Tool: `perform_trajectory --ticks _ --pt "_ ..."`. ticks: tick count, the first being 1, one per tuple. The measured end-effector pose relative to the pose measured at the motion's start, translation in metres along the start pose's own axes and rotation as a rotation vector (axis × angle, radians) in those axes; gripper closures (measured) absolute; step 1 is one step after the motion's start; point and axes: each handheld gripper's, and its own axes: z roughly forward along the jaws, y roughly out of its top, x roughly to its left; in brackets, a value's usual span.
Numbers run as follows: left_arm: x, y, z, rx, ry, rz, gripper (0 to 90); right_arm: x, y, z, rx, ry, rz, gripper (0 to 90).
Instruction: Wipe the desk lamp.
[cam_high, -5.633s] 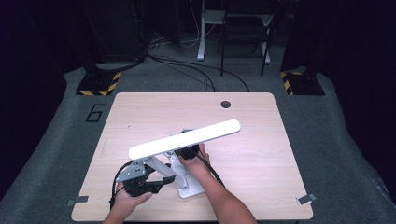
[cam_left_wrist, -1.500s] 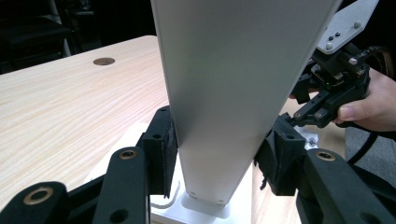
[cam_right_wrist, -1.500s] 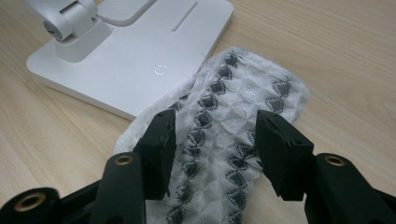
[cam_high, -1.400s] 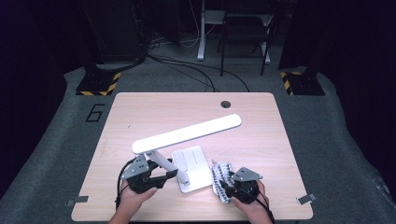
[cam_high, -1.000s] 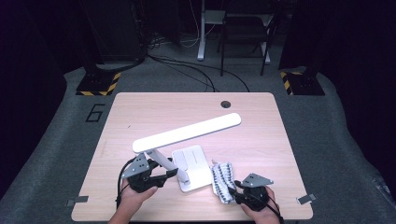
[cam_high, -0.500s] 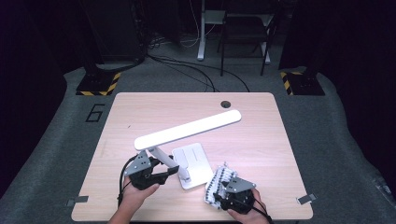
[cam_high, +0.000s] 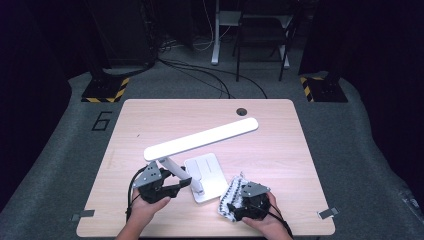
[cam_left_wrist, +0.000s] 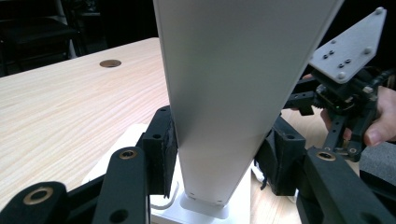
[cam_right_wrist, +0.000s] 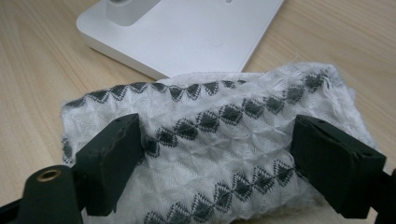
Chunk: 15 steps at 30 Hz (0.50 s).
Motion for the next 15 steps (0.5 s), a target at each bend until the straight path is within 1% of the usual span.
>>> perform_trajectory --ticks 3,5,7,8,9,10,11,12,13,14,15 --pt "0.000 0.000 0.000 -0.002 0.000 0.000 52.9 -0.002 -0.001 0.005 0.015 0.016 0.012 15.5" --pt "0.000 0.000 0.000 -0.001 0.000 -0.001 52.9 -0.004 -0.002 0.007 0.008 0.023 0.005 17.0" --pt "-0.001 0.000 0.000 -0.002 0.001 -0.002 52.9 -0.003 -0.002 0.007 0.015 0.037 0.030 20.8" --pt "-0.001 0.000 0.000 -0.002 0.001 -0.002 52.9 -0.004 -0.002 0.007 0.016 0.047 0.037 24.5" --pt "-0.001 0.000 0.000 -0.002 0.002 -0.003 52.9 -0.003 -0.002 0.006 0.014 0.050 0.031 27.8" --pt "-0.001 0.000 0.000 -0.002 0.002 -0.003 52.9 -0.001 -0.003 0.004 0.014 0.052 0.041 32.8" --pt "-0.001 0.000 0.000 -0.002 0.003 -0.002 52.9 0.000 -0.004 0.004 0.011 0.050 0.045 35.9" --pt "0.000 0.000 -0.001 0.004 0.000 -0.001 52.9 0.001 -0.004 0.003 0.014 0.052 0.036 39.7" --pt "0.000 -0.001 -0.001 0.003 0.001 -0.001 52.9 0.003 -0.004 0.001 0.017 0.057 0.026 48.4" --pt "-0.001 -0.001 0.000 -0.005 0.007 0.000 52.9 0.006 -0.004 -0.001 0.022 0.067 0.033 54.9" --pt "-0.001 -0.001 0.000 -0.006 0.008 0.000 52.9 0.008 -0.003 -0.002 0.026 0.070 0.025 60.0"
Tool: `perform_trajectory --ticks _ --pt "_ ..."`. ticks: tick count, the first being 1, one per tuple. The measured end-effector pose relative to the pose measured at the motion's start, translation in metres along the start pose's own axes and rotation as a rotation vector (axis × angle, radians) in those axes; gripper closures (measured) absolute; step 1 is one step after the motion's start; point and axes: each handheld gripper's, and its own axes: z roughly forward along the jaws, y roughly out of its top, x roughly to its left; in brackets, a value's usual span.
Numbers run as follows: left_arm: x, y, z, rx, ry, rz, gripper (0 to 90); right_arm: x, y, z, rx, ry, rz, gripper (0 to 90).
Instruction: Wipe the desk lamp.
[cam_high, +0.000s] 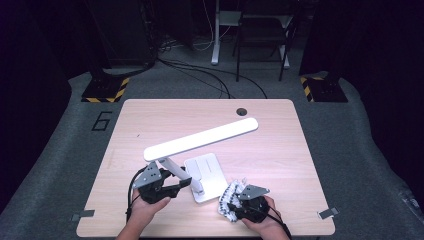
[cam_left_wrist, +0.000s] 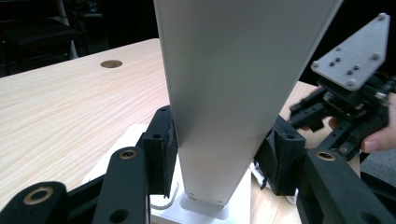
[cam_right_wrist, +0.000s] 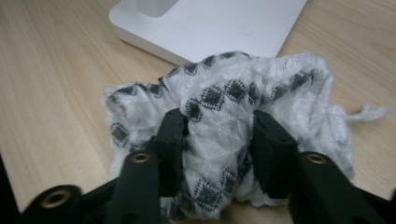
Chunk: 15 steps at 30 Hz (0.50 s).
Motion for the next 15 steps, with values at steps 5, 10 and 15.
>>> perform_trajectory --ticks 5,10,15 --pt "-0.001 0.000 0.000 0.000 0.002 -0.002 53.0 0.008 0.001 -0.003 -0.011 -0.015 0.002 70.1" --pt "-0.001 0.001 0.000 0.003 0.000 -0.002 53.0 0.023 0.013 -0.004 -0.090 0.037 -0.001 72.0" --pt "-0.001 0.001 0.000 0.011 0.005 0.000 53.1 0.042 0.025 0.012 -0.075 0.092 -0.034 72.0"
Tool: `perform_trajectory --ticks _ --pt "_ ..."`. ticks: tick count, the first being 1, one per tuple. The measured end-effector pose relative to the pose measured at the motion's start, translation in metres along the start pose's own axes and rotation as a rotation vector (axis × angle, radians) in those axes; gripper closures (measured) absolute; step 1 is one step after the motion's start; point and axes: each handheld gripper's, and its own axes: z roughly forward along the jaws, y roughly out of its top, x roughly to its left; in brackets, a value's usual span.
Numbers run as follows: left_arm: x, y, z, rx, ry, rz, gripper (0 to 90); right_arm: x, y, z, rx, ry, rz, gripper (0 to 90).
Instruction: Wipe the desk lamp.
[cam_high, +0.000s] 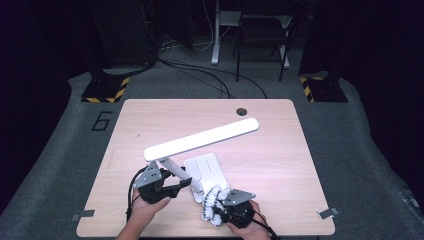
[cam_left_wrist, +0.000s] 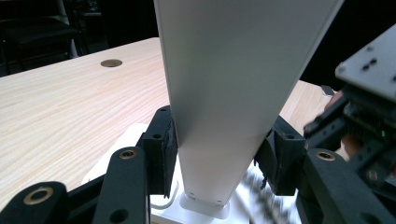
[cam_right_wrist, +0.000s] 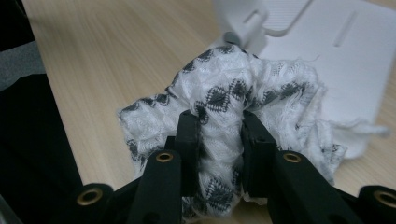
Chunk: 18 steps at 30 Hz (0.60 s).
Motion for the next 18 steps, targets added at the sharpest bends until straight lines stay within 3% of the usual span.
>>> perform_trajectory --ticks 5,8,9,12,18 --pt "0.000 0.000 0.000 -0.002 -0.007 0.004 53.1 0.012 0.008 0.018 0.014 0.035 0.005 72.0" --pt "0.001 0.001 0.000 0.007 -0.016 0.001 53.1 0.015 0.011 0.028 0.035 0.022 -0.029 72.1" --pt "0.001 0.001 0.000 0.004 -0.014 0.002 53.2 0.014 0.012 0.029 0.037 0.029 -0.019 72.2" --pt "0.001 0.001 0.000 0.002 -0.014 0.001 53.2 0.011 0.011 0.028 0.036 0.028 0.004 72.2" --pt "0.001 0.001 -0.001 0.007 -0.012 0.000 53.1 -0.001 0.007 0.019 0.050 -0.029 0.031 72.2"
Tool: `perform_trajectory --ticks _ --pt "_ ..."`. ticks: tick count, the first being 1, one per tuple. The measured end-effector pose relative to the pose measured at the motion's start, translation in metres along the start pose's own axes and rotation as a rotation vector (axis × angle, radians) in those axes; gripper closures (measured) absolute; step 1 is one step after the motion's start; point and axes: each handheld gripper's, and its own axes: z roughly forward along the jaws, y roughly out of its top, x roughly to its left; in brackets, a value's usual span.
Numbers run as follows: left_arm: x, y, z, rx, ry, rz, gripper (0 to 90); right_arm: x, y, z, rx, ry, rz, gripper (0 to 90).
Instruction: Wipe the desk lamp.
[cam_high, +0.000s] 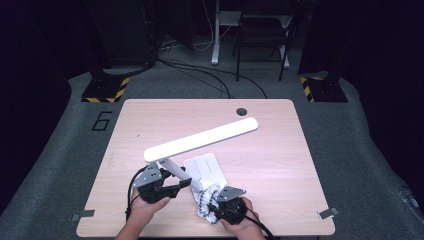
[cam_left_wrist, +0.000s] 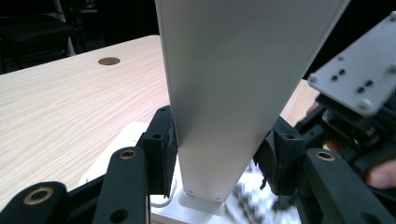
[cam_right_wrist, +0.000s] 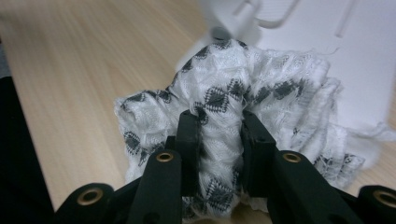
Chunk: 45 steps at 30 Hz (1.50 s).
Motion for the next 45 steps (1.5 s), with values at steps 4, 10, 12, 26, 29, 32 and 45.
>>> perform_trajectory --ticks 4,10,12,26,29,32,45 --pt "0.000 0.000 0.001 -0.007 -0.005 -0.003 53.1 -0.017 -0.005 -0.009 0.013 -0.040 0.044 72.1" --pt "0.000 0.000 0.000 0.000 -0.008 0.003 53.0 -0.039 -0.011 -0.019 0.016 -0.091 0.105 72.1" --pt "0.000 0.000 0.000 0.000 -0.008 0.003 53.0 -0.042 -0.012 -0.021 0.022 -0.111 0.107 72.1" --pt "0.002 -0.001 -0.001 -0.010 -0.019 -0.005 52.9 -0.061 -0.019 -0.031 -0.020 -0.186 0.186 71.6" --pt "0.000 -0.001 -0.001 -0.005 -0.020 -0.006 52.9 -0.061 -0.019 -0.033 -0.025 -0.198 0.174 71.5" --pt "0.000 -0.001 0.000 -0.008 -0.031 -0.001 52.9 -0.062 -0.019 -0.036 -0.035 -0.207 0.193 71.5" --pt "-0.004 -0.001 -0.001 -0.005 -0.065 0.007 52.9 -0.047 -0.005 -0.048 -0.194 -0.155 0.141 70.8"
